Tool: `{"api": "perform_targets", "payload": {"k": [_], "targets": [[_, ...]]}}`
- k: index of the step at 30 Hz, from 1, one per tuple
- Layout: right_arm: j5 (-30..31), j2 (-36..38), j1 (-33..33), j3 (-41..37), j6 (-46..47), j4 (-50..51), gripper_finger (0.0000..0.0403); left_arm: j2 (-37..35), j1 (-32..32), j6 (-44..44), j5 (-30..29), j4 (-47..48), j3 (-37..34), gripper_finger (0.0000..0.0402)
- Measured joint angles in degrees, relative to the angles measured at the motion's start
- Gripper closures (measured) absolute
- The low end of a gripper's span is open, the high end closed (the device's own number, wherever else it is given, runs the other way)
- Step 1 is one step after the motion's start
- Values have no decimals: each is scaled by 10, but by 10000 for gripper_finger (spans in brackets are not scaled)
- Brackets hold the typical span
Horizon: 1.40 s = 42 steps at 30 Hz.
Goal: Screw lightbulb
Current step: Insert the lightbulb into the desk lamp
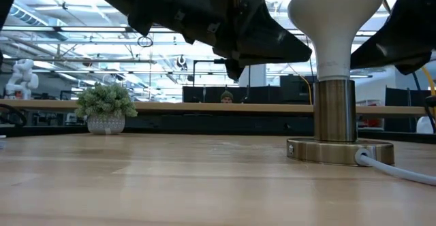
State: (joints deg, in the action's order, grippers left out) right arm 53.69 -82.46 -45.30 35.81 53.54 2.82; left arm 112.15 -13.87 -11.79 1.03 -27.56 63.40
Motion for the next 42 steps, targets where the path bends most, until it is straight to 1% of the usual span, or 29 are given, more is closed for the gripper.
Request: {"api": "perform_targets", "payload": {"k": [9, 12, 14, 16, 21, 28, 35, 42], "targets": [[0, -12, 10, 0, -5, -4, 403, 4, -4, -10, 3, -20, 2, 401], [0, -12, 14, 0, -10, -3, 403, 15, -13, -13, 3, -8, 15, 401], [-5, -12, 14, 0, -14, -3, 403, 32, -22, -1, 4, -11, 39, 401], [-12, -12, 16, 0, -17, -2, 403, 37, -27, 8, 11, 8, 52, 401], [-15, -11, 17, 0, -22, -8, 403, 42, -11, 8, 13, 29, 56, 401], [-17, -11, 17, 0, -39, -19, 403, 41, 0, 5, 13, 24, 57, 401], [-73, -11, 16, 0, -44, -27, 403, 41, 3, 14, 14, 39, 57, 401], [-76, -11, -2, 0, -72, -57, 403, 41, 14, 13, 16, 66, 57, 401]]}}
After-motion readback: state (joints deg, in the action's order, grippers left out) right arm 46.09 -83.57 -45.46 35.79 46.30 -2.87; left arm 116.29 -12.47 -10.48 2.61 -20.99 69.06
